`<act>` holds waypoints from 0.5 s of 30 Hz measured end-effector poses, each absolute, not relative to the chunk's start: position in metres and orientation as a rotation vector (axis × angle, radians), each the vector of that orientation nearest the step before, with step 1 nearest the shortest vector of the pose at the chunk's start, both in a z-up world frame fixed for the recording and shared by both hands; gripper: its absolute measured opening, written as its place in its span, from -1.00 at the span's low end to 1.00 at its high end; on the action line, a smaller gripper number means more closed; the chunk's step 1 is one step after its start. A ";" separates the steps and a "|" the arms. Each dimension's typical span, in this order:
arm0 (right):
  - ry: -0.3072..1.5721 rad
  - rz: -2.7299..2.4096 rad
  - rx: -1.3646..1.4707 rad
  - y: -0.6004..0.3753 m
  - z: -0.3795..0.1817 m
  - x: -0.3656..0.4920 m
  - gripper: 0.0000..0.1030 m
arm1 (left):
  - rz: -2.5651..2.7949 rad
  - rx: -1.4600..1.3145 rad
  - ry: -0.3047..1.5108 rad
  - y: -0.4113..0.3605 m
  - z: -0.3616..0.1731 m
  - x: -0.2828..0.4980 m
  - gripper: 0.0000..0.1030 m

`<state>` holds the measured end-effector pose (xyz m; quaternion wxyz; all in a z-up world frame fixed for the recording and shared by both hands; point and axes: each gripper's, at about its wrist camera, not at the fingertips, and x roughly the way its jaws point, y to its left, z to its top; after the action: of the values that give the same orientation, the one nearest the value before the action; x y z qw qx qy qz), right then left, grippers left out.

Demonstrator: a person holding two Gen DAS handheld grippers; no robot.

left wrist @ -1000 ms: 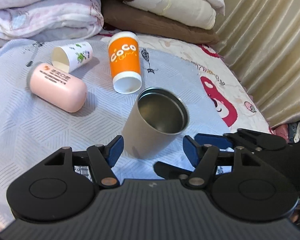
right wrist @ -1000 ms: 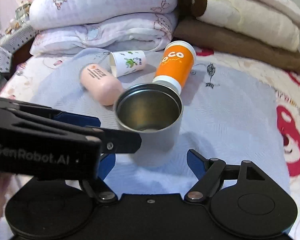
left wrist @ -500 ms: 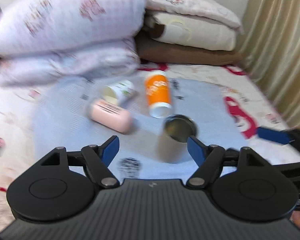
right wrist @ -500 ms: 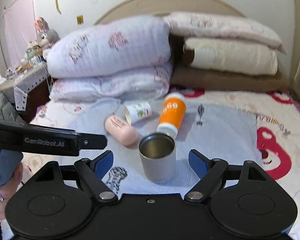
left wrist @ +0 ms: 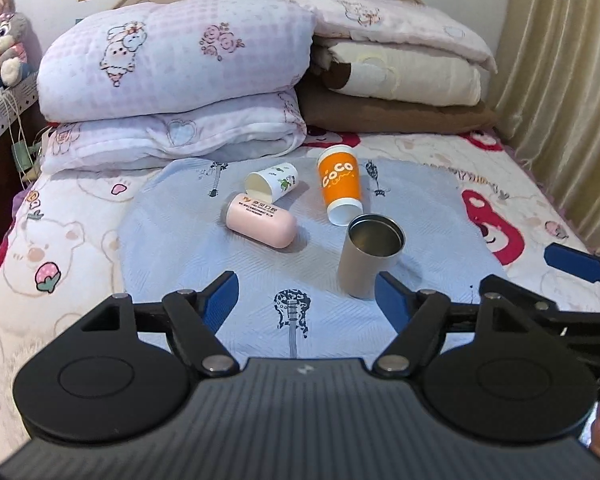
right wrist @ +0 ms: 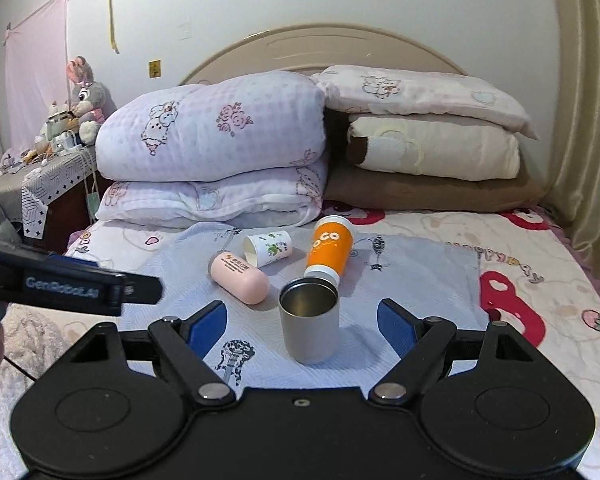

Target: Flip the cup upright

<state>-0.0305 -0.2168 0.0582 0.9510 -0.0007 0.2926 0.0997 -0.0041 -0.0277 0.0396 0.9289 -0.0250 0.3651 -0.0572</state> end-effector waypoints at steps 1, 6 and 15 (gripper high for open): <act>0.585 0.194 -0.001 -0.217 0.059 -0.035 0.67 | -0.120 -0.064 0.751 -0.025 0.040 -0.007 0.45; 0.569 0.154 0.004 -0.216 0.061 -0.044 0.68 | -0.121 -0.087 0.751 -0.018 0.038 -0.016 0.45; 0.598 0.094 0.017 -0.211 0.055 -0.046 0.97 | -0.125 -0.091 0.769 -0.015 0.029 -0.020 0.77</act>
<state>-0.0462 -0.2107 0.0553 0.9545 0.0082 0.2945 0.0464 -0.0199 -0.0152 0.0289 0.9241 -0.0444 0.3747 -0.0610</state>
